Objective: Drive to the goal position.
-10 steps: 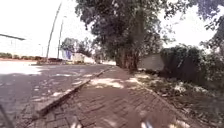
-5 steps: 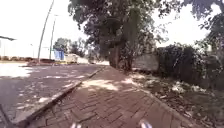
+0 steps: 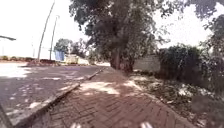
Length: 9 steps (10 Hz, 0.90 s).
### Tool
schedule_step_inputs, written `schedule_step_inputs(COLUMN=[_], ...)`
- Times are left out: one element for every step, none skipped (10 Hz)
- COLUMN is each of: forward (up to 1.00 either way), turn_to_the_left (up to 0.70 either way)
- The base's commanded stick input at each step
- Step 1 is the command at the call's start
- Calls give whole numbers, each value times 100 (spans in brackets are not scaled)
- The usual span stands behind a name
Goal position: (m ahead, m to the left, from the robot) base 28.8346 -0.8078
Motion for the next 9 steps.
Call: schedule_step_inputs(forward=[50, 50, 50, 50, 50, 50, 50, 50, 50], turn_to_the_left=[0, 0, 0, 0, 0, 0, 0, 0, 0])
